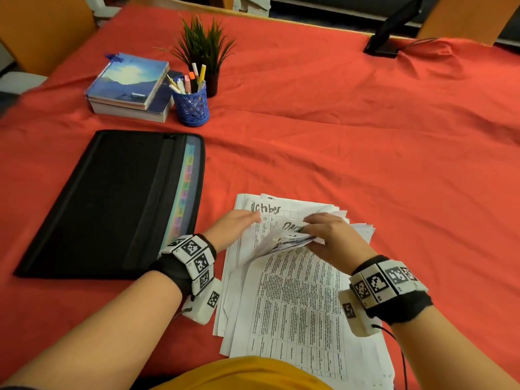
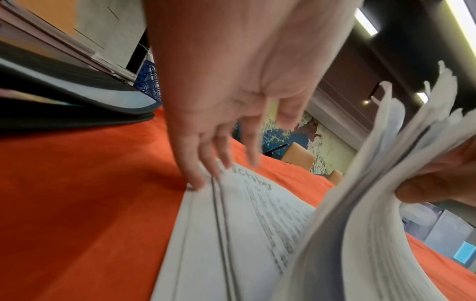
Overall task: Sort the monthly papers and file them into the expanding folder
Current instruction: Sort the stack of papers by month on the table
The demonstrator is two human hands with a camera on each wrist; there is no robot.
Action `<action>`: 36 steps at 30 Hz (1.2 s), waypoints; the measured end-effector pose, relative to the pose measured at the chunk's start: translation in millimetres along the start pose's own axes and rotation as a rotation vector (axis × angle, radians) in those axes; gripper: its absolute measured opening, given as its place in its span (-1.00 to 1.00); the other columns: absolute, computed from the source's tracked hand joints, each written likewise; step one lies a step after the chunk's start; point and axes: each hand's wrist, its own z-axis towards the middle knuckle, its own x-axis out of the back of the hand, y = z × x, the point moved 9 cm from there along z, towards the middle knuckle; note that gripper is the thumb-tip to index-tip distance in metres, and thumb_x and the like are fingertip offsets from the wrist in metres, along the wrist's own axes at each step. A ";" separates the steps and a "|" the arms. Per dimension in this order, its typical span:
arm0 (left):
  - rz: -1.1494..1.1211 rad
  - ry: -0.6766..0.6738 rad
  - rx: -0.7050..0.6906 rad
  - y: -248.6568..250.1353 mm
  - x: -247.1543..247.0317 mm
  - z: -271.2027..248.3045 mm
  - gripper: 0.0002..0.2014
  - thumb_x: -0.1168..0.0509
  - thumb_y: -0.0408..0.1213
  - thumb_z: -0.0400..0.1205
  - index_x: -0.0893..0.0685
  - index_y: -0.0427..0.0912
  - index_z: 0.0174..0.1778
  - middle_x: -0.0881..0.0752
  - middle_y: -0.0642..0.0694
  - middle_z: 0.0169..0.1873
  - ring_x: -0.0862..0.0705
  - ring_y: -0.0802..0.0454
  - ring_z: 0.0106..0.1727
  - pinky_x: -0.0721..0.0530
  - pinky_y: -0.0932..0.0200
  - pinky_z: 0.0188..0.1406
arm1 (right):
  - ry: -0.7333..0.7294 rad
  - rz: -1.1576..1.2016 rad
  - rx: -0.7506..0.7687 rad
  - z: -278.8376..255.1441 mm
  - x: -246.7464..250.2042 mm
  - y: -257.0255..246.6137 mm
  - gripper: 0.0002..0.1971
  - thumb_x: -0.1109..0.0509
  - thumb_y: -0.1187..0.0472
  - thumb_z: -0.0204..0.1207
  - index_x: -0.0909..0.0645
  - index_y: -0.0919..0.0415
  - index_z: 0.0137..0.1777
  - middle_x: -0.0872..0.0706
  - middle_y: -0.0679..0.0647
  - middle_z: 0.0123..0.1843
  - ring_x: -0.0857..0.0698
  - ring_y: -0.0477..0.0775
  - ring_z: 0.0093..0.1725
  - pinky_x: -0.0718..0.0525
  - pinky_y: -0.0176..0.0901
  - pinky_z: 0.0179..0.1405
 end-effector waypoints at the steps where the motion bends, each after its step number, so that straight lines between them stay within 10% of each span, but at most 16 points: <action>1: 0.048 0.088 -0.004 -4.1 8.7 2.6 -0.74 -0.17 -0.16 0.70 -0.66 -0.25 0.10 -0.59 -0.01 0.00 -0.52 0.09 0.06 -0.42 0.21 0.03 | -0.004 0.005 -0.011 -1.1 0.6 0.7 -0.77 -0.40 0.31 0.24 -0.76 0.20 -0.10 -0.76 0.10 -0.17 -0.74 0.21 -0.14 -0.67 0.06 -0.06; 5: 0.053 0.149 0.061 -19.9 7.3 6.6 -0.80 -0.30 -0.28 0.61 -0.56 -0.24 0.12 -0.62 -0.01 -0.11 -0.59 0.02 -0.07 -0.51 0.18 -0.24 | -0.001 -0.008 -0.061 -8.1 0.9 7.3 -0.74 -0.41 0.36 0.25 -0.75 0.20 -0.06 -0.74 0.11 -0.08 -0.73 0.22 -0.17 -0.62 0.02 -0.06; 8: 0.010 0.159 0.007 -11.0 5.0 4.3 -0.73 -0.31 -0.36 0.60 -0.52 -0.25 0.21 -0.66 -0.08 -0.04 -0.63 -0.02 -0.01 -0.58 0.15 -0.07 | -0.022 0.040 -0.106 -10.8 -1.8 13.0 -0.71 -0.49 0.45 0.28 -0.74 0.19 -0.01 -0.67 0.17 0.18 -0.73 0.19 -0.02 -0.65 0.11 0.02; 10: 0.040 0.150 -0.060 -6.0 4.1 4.9 -0.92 -0.32 -0.37 0.60 -0.65 -0.29 -0.05 -0.71 -0.11 -0.18 -0.65 -0.02 -0.14 -0.60 0.10 -0.08 | -0.033 0.070 -0.128 -10.9 -2.3 14.1 -0.70 -0.48 0.46 0.30 -0.74 0.20 0.01 -0.57 0.17 0.35 -0.72 0.14 0.03 -0.65 0.15 0.06; 12: 0.064 0.158 -0.082 -3.3 6.2 4.4 -0.73 -0.35 -0.39 0.56 -0.57 -0.16 -0.47 -0.59 0.09 -0.51 -0.50 0.18 -0.41 -0.46 0.21 -0.33 | -0.016 0.072 -0.126 -9.7 -0.4 12.1 -0.72 -0.48 0.48 0.29 -0.74 0.24 -0.01 -0.46 0.20 0.46 -0.73 0.11 0.02 -0.65 0.11 0.05; 15: 0.081 0.141 -0.097 2.0 6.2 2.5 -0.60 -0.45 -0.37 0.48 -0.42 -0.09 -0.60 -0.44 0.08 -0.61 -0.36 0.26 -0.55 -0.31 0.34 -0.53 | -0.012 0.051 -0.108 -7.2 -0.1 7.5 -0.77 -0.48 0.46 0.30 -0.75 0.25 -0.05 -0.39 0.21 0.52 -0.74 0.14 -0.02 -0.66 0.04 0.03; 19: 0.068 0.114 -0.056 4.4 5.1 2.6 -0.65 -0.48 -0.40 0.44 -0.42 -0.17 -0.50 -0.42 0.00 -0.55 -0.34 0.16 -0.50 -0.29 0.35 -0.57 | -0.044 0.049 -0.119 -3.4 -4.5 6.9 -0.75 -0.45 0.45 0.33 -0.74 0.22 -0.01 -0.46 0.15 0.47 -0.72 0.18 0.06 -0.65 0.14 0.07; 21: 0.021 0.111 -0.046 4.3 5.2 0.5 -0.78 -0.53 -0.32 0.37 -0.59 -0.29 -0.37 -0.65 -0.12 -0.42 -0.53 0.09 -0.39 -0.56 0.22 -0.38 | -0.035 0.056 -0.113 -3.1 -4.9 7.4 -0.73 -0.44 0.46 0.33 -0.75 0.20 -0.01 -0.53 0.14 0.42 -0.73 0.16 0.05 -0.67 0.11 0.06; 24: -0.064 0.135 -0.053 -1.6 9.6 -0.5 -0.36 -0.54 0.02 0.18 -0.67 -0.47 -0.06 -0.76 -0.39 -0.08 -0.67 -0.03 -0.14 -0.67 -0.18 0.01 | -0.018 0.052 -0.090 -5.3 -5.1 7.0 -0.74 -0.46 0.45 0.31 -0.75 0.19 -0.03 -0.64 0.14 0.22 -0.74 0.13 -0.05 -0.69 0.05 -0.06; 26: -0.119 0.136 -0.046 -2.0 10.3 -2.2 -0.54 -0.52 -0.12 0.39 -0.69 -0.46 0.00 -0.76 -0.39 -0.04 -0.69 -0.07 -0.08 -0.64 -0.22 0.09 | -0.006 0.035 -0.077 -7.8 -5.7 6.6 -0.73 -0.47 0.47 0.27 -0.75 0.21 -0.05 -0.69 0.18 0.09 -0.73 0.20 -0.08 -0.70 0.08 -0.09; 29: -0.131 0.147 -0.026 -6.5 13.4 -1.6 -0.81 -0.34 -0.37 0.59 -0.70 -0.43 0.02 -0.75 -0.36 -0.02 -0.71 -0.15 -0.02 -0.66 -0.23 0.10 | 0.018 0.010 -0.046 -10.2 -4.2 4.0 -0.71 -0.47 0.49 0.22 -0.75 0.22 -0.07 -0.73 0.19 -0.02 -0.71 0.28 -0.08 -0.70 0.15 -0.12; 32: -0.103 0.146 0.011 -13.3 14.6 -0.5 -0.63 -0.38 -0.21 0.49 -0.67 -0.53 -0.05 -0.73 -0.46 -0.05 -0.73 -0.31 -0.03 -0.68 -0.30 0.04 | 0.043 -0.032 -0.031 -9.7 -0.9 1.6 -0.68 -0.52 0.50 0.18 -0.76 0.20 -0.07 -0.75 0.13 -0.08 -0.65 0.33 -0.02 -0.63 0.06 -0.02; 36: -0.082 0.119 -0.005 -7.3 12.3 -1.0 -0.80 -0.40 -0.34 0.54 -0.70 -0.47 -0.17 -0.73 -0.26 -0.24 -0.63 -0.06 -0.20 -0.62 0.01 -0.14 | 0.052 -0.008 -0.033 -5.7 -0.5 0.7 -0.68 -0.52 0.53 0.19 -0.76 0.23 -0.07 -0.74 0.15 -0.04 -0.68 0.30 0.14 -0.63 0.07 0.08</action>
